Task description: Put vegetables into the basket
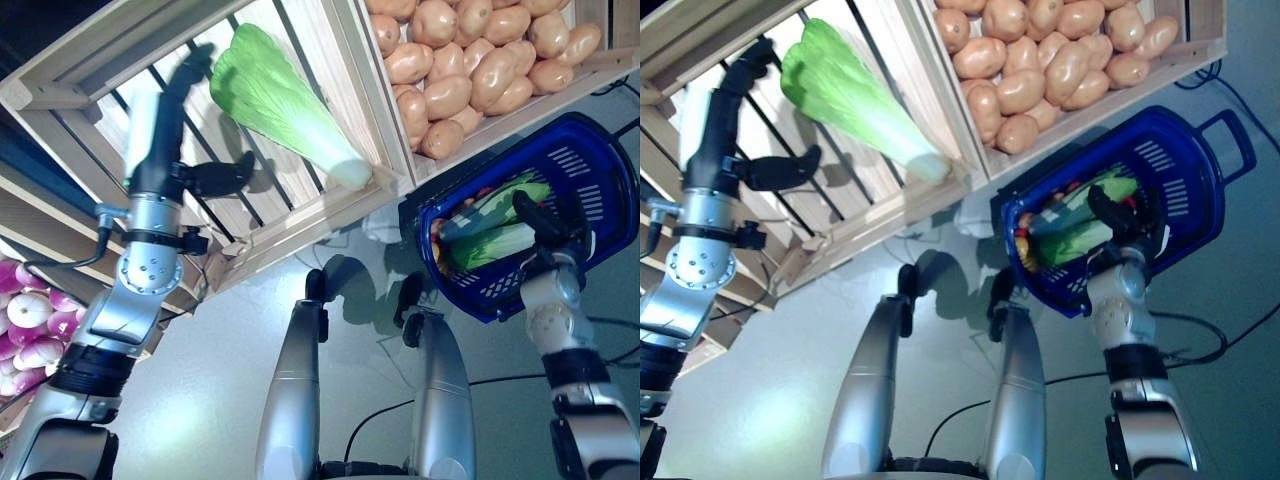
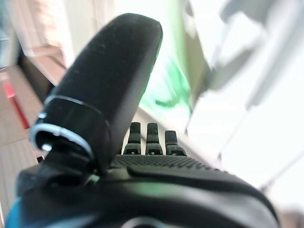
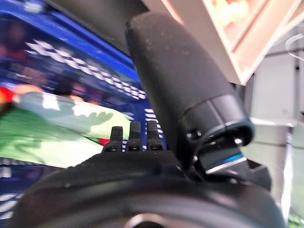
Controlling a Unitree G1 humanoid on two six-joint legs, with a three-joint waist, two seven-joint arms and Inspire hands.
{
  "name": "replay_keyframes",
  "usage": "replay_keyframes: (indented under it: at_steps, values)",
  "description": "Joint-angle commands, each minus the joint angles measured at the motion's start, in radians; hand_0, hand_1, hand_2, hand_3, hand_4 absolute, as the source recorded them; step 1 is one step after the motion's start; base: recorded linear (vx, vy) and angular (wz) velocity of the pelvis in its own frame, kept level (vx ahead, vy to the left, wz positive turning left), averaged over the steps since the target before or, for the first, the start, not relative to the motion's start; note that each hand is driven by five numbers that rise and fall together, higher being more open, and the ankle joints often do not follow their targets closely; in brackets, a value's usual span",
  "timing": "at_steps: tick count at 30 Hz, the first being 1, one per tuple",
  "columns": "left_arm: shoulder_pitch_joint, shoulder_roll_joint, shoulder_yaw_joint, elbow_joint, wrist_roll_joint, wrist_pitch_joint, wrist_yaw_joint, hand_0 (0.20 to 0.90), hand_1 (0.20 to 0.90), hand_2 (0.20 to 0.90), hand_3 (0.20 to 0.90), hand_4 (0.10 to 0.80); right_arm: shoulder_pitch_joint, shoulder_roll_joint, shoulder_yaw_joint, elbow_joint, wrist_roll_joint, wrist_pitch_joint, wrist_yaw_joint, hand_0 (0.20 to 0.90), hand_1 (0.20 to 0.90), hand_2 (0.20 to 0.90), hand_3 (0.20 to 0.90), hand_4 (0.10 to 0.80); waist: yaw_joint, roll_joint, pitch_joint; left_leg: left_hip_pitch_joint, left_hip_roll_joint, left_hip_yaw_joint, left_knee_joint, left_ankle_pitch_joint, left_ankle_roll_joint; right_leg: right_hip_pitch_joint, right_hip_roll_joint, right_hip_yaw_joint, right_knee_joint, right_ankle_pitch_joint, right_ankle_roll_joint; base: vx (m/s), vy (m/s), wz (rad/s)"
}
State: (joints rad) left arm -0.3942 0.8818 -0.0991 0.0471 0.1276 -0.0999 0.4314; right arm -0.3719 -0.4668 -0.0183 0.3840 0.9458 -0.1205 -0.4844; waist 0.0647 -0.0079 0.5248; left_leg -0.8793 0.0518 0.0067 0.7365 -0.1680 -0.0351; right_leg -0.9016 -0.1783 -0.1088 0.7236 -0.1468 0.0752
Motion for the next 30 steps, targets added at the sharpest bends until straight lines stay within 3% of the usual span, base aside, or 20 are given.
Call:
replay_keyframes:
  at_steps: [1, 4, 5, 8, 10, 11, 14, 22, 30]
  values:
    - [-0.042, 0.041, 0.070, -0.044, 0.256, 0.012, 0.148, 0.900, 0.900, 0.900, 0.900, 0.800, 0.056, -0.066, -0.038, -0.093, -0.051, -0.128, 0.065, 0.900, 0.900, 0.900, 0.900, 0.800, -0.036, 0.067, -0.005, 0.069, -0.017, 0.081, -0.086, 0.009, 0.054, 0.090, 0.043, -0.042, 0.032, -0.023, -0.046, -0.003, 0.036, 0.04]
    - [-0.104, 0.127, -0.003, -0.001, 0.420, 0.091, 0.151, 0.900, 0.900, 0.900, 0.900, 0.800, 0.069, -0.077, -0.022, -0.077, -0.025, -0.140, 0.110, 0.900, 0.900, 0.900, 0.900, 0.800, -0.051, 0.068, -0.005, 0.059, -0.007, 0.097, -0.100, 0.041, 0.054, 0.077, 0.035, -0.050, 0.018, 0.001, -0.053, -0.029, 0.025, 0.04]
    - [-0.107, 0.131, -0.012, 0.003, 0.428, 0.095, 0.149, 0.900, 0.900, 0.900, 0.900, 0.800, 0.073, -0.076, -0.020, -0.075, -0.028, -0.138, 0.112, 0.900, 0.900, 0.900, 0.900, 0.800, -0.051, 0.067, -0.005, 0.076, -0.010, 0.090, -0.094, 0.017, 0.048, 0.093, 0.036, -0.042, 0.026, -0.019, -0.044, 0.072, 0.009, -0.01]
    - [-0.165, 0.180, -0.086, 0.025, 0.546, 0.122, 0.138, 0.900, 0.900, 0.900, 0.900, 0.800, 0.060, -0.104, -0.001, -0.061, -0.030, -0.126, 0.124, 0.900, 0.900, 0.900, 0.900, 0.800, -0.057, 0.065, -0.005, 0.082, -0.004, 0.093, -0.106, 0.027, 0.042, 0.098, 0.029, -0.044, 0.013, -0.013, -0.042, -0.009, 0.007, -0.05]
    - [-0.218, 0.206, -0.166, 0.049, 0.532, 0.120, 0.126, 0.900, 0.900, 0.900, 0.900, 0.800, 0.037, -0.132, 0.013, -0.048, -0.013, -0.127, 0.135, 0.900, 0.900, 0.900, 0.900, 0.800, -0.063, 0.063, -0.005, 0.064, 0.004, 0.099, -0.118, 0.059, 0.045, 0.081, 0.024, -0.052, -0.004, 0.016, -0.051, -0.052, 0.012, -0.04]
    - [-0.221, 0.205, -0.183, 0.053, 0.532, 0.116, 0.129, 0.900, 0.900, 0.900, 0.900, 0.800, 0.038, -0.134, 0.017, -0.046, -0.012, -0.127, 0.136, 0.900, 0.900, 0.900, 0.900, 0.800, -0.065, 0.062, -0.005, 0.080, 0.001, 0.091, -0.111, 0.035, 0.038, 0.096, 0.027, -0.043, 0.004, -0.005, -0.042, 0.052, 0.009, -0.02]
    - [-0.283, 0.211, -0.274, 0.097, 0.592, 0.109, 0.144, 0.900, 0.900, 0.900, 0.900, 0.800, 0.012, -0.145, 0.033, -0.052, -0.022, -0.121, 0.137, 0.900, 0.900, 0.900, 0.900, 0.800, -0.072, 0.057, -0.005, 0.059, 0.010, 0.101, -0.128, 0.071, 0.042, 0.075, 0.027, -0.048, -0.015, 0.029, -0.048, -0.055, 0.004, -0.03]
    - [-0.419, 0.206, -0.459, 0.182, 0.567, 0.068, 0.169, 0.900, 0.900, 0.900, 0.900, 0.800, -0.034, -0.180, 0.079, -0.033, -0.039, -0.105, 0.136, 0.900, 0.900, 0.900, 0.900, 0.800, -0.090, 0.053, -0.005, 0.045, 0.020, 0.110, -0.126, 0.078, 0.039, 0.056, 0.028, -0.034, -0.015, 0.039, -0.047, 0.000, 0.004, 0.00]
    - [-0.455, 0.153, -0.518, 0.292, 0.525, 0.030, 0.264, 0.900, 0.900, 0.900, 0.900, 0.800, -0.062, -0.176, 0.096, -0.017, -0.077, -0.101, 0.130, 0.900, 0.900, 0.900, 0.900, 0.800, -0.097, 0.046, -0.005, 0.038, 0.022, 0.107, -0.114, 0.073, 0.039, 0.046, 0.029, -0.030, -0.005, 0.039, -0.045, 0.002, 0.004, -0.01]
